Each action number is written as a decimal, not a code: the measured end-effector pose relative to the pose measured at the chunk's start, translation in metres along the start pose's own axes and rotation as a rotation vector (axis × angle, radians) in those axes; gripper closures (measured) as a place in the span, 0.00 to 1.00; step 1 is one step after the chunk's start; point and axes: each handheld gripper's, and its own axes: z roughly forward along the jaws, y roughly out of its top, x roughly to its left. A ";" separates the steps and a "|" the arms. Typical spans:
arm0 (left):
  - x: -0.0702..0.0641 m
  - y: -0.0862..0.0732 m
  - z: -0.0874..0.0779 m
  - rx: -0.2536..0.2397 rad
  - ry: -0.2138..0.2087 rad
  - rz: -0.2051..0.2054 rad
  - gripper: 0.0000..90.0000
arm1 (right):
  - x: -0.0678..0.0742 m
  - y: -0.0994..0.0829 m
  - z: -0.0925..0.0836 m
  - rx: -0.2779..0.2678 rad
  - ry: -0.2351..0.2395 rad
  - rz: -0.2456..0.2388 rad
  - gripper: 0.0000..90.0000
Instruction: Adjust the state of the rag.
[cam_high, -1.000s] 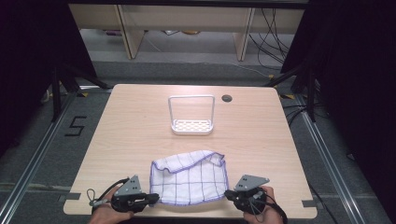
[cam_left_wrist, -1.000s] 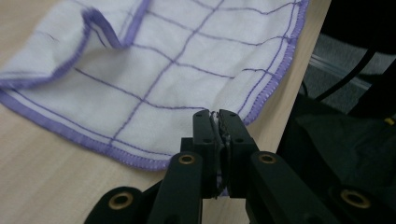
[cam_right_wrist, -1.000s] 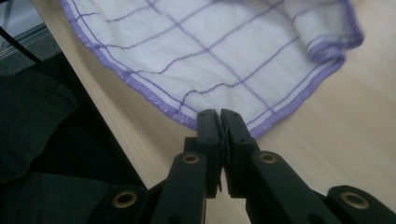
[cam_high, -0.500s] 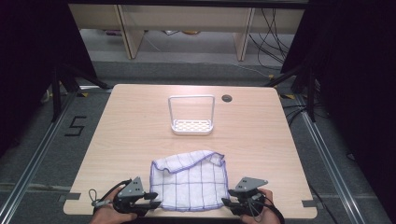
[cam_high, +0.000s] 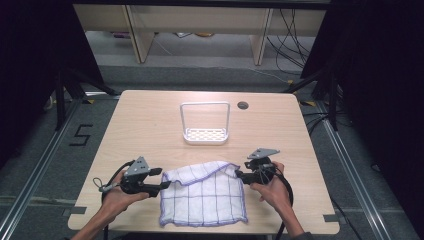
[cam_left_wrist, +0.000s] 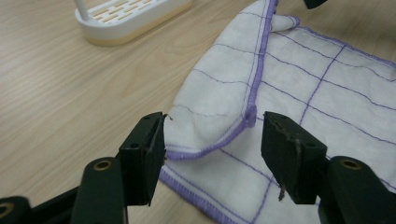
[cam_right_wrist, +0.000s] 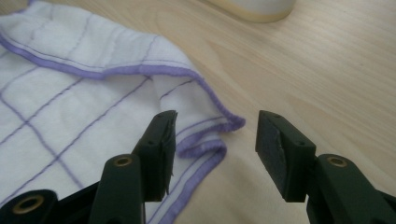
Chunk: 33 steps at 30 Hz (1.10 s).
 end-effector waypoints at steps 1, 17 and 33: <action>0.000 0.000 0.000 0.000 0.000 0.000 0.42 | -0.002 0.003 0.005 0.011 0.005 -0.002 0.54; -0.002 0.016 0.035 0.097 -0.057 0.133 0.95 | -0.012 0.011 0.019 0.018 0.071 -0.020 1.00; 0.038 0.033 0.024 -0.028 0.001 0.002 0.96 | -0.021 0.035 0.009 0.029 0.074 -0.047 0.77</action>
